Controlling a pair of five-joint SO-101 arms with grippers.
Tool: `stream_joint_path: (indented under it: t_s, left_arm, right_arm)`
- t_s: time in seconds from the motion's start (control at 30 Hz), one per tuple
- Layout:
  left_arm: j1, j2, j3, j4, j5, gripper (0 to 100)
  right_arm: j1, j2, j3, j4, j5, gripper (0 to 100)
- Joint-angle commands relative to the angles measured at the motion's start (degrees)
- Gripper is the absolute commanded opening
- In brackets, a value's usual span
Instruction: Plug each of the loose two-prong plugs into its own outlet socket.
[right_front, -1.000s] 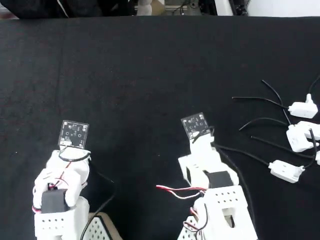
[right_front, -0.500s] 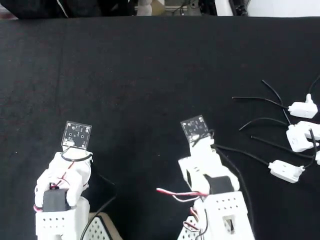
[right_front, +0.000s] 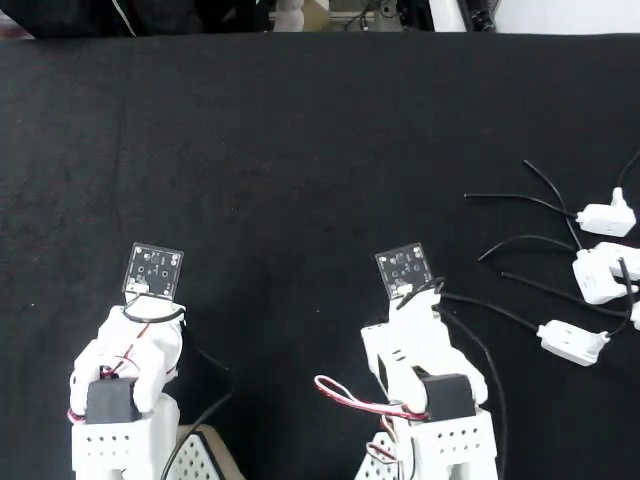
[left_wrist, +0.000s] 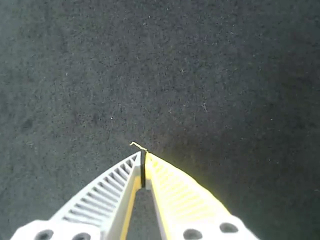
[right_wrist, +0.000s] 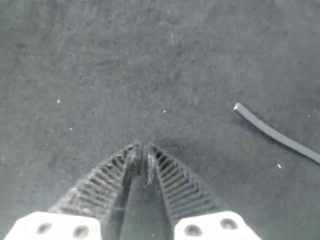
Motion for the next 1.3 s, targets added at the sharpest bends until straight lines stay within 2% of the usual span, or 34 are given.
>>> stream_joint_path:
  t_s: [0.0, 0.17, 1.27]
  left_arm:
    - [0.5, -0.2, 2.3, -2.2, -0.2, 3]
    - [0.5, -0.2, 4.3, -5.6, -0.2, 3]
    - [0.0, -0.1, 4.4, -5.2, -0.2, 3]
  right_arm:
    - [-0.3, -3.4, -0.6, 0.4, -0.4, 1.1]
    - [-0.3, -3.4, -0.6, 0.4, -0.4, 1.1]
    - [-0.3, -3.4, -0.6, 0.4, -0.4, 1.1]
